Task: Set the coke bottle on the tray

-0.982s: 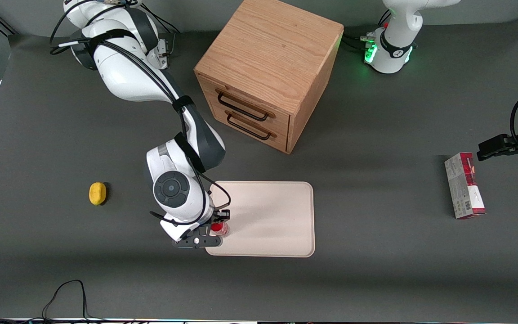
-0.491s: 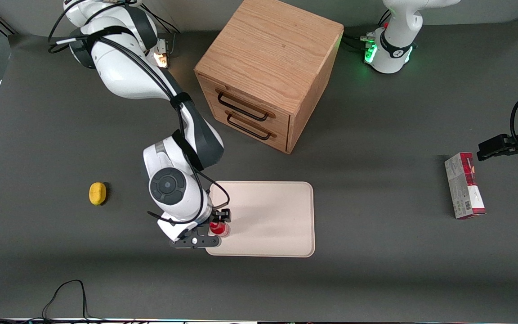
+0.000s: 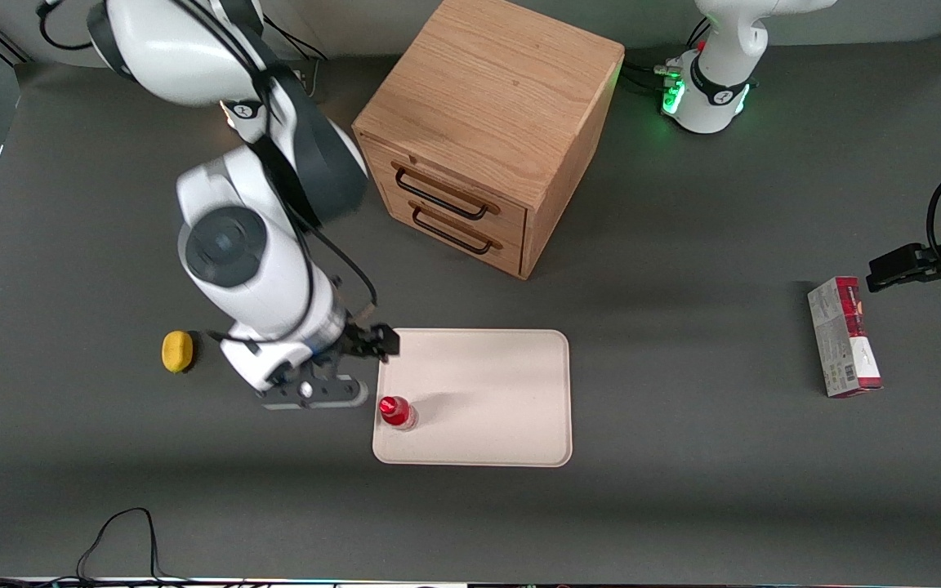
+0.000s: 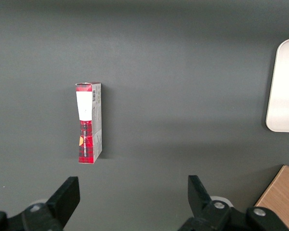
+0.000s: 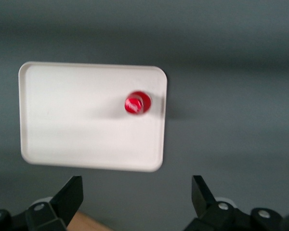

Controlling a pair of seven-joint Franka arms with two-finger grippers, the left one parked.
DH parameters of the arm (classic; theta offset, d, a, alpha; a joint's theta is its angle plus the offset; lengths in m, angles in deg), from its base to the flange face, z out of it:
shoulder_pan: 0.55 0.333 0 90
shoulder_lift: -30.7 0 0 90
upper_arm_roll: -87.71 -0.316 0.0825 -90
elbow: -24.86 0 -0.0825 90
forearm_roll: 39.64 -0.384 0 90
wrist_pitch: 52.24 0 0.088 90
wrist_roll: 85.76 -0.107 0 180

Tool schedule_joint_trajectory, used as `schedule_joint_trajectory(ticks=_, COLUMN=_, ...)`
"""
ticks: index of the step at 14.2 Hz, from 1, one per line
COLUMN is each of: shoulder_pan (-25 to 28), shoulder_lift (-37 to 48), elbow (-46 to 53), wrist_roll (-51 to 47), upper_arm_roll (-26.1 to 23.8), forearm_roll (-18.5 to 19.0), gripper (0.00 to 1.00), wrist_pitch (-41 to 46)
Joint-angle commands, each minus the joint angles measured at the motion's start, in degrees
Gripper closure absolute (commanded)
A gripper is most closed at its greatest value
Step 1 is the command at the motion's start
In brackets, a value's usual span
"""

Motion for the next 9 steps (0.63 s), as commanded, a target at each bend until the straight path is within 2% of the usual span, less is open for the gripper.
schedule_joint_trajectory(ticks=1, shoulder_pan=-0.33, shoulder_lift=6.57, elbow=-2.53, wrist_roll=-0.92, upper_arm_roll=0.71, forearm_roll=0.68, gripper=0.0, wrist_pitch=7.46)
schedule_joint_trajectory(ticks=3, shoulder_pan=-0.33, shoulder_lift=12.36, elbow=-8.3, wrist_roll=0.91, upper_arm_roll=3.43, forearm_roll=2.0, gripper=0.0, wrist_pitch=9.77)
schedule_joint_trajectory(ticks=8, shoulder_pan=-0.5, shoulder_lift=26.08, elbow=-25.45, wrist_roll=11.44, upper_arm_roll=11.24, forearm_roll=1.48, gripper=0.0, wrist_pitch=8.11)
schedule_joint_trajectory(ticks=9, shoulder_pan=-2.16, shoulder_lift=28.45, elbow=-28.79, wrist_roll=14.6, upper_arm_roll=12.13, forearm_roll=1.39, gripper=0.0, wrist_pitch=6.28)
